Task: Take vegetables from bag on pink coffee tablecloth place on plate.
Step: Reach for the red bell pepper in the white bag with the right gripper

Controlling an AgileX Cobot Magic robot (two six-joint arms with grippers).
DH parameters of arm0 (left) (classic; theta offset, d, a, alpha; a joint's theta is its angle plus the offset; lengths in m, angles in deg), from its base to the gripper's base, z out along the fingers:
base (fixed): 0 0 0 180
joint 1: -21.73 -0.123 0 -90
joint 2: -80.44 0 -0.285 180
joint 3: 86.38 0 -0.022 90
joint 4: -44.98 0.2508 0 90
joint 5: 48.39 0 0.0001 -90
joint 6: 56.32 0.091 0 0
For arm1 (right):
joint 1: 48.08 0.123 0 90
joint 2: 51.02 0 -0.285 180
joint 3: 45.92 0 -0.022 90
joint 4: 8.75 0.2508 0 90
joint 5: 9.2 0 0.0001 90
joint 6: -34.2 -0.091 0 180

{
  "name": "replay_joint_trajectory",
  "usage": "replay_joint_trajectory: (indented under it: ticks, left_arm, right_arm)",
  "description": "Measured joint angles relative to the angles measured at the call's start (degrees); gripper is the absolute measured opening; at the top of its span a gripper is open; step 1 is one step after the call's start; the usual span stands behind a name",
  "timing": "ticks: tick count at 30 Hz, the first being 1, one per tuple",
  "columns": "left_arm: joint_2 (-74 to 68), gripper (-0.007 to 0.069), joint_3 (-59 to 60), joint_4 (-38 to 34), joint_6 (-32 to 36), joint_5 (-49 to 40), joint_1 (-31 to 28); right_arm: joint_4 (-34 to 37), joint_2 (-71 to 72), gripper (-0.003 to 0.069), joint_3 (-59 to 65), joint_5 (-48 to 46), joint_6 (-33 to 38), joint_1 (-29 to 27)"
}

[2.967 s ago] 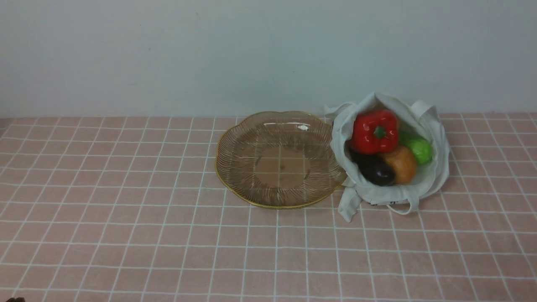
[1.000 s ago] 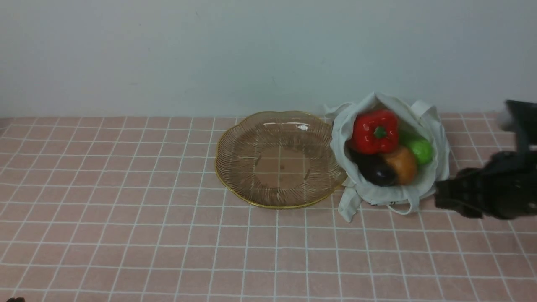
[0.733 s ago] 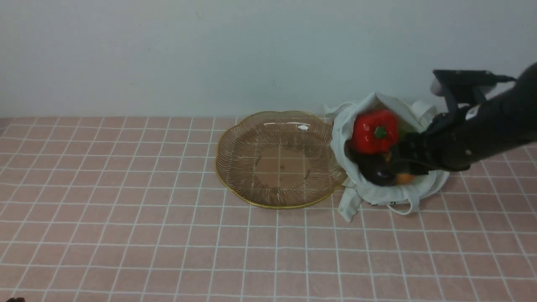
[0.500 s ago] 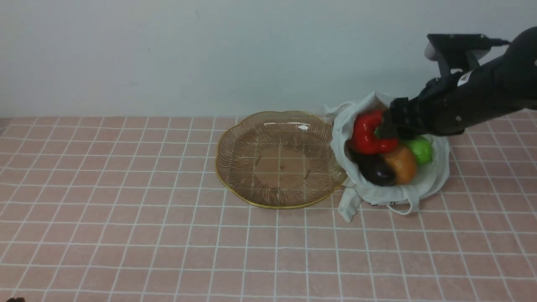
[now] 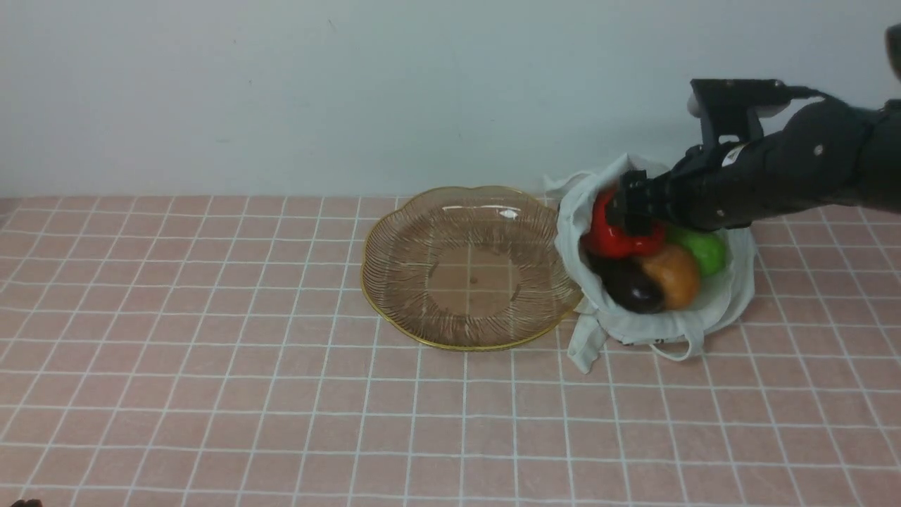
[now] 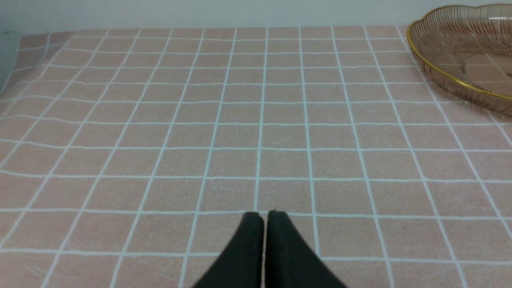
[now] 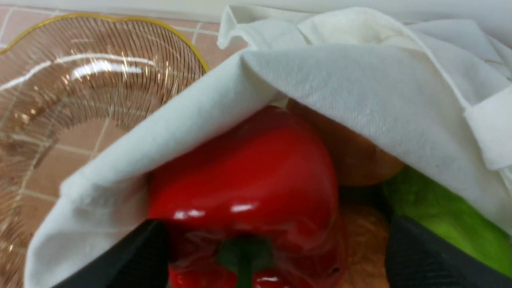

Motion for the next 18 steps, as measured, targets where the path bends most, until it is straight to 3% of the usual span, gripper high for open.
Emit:
replay_joint_trajectory:
  ticks: [6, 11, 15, 18]
  left_arm:
    - [0.0, -0.0005, 0.0, 0.0, 0.0, 0.0, 0.0]
    - [0.0, -0.0005, 0.0, 0.0, 0.0, 0.0, 0.0]
    - [0.0, -0.0005, 0.0, 0.0, 0.0, 0.0, 0.0]
    - [0.0, -0.0005, 0.0, 0.0, 0.0, 0.0, 0.0]
  right_arm:
    - [0.47, -2.6, 0.0661, -0.31, 1.34, -0.06, 0.0]
    - [0.47, -3.56, 0.0536, -0.31, 1.74, 0.14, 0.0]
    - [0.47, -3.63, 0.0334, -0.31, 2.1, 1.05, 0.0]
    - [0.47, -3.63, 0.0131, -0.31, 2.04, 1.3, 0.0]
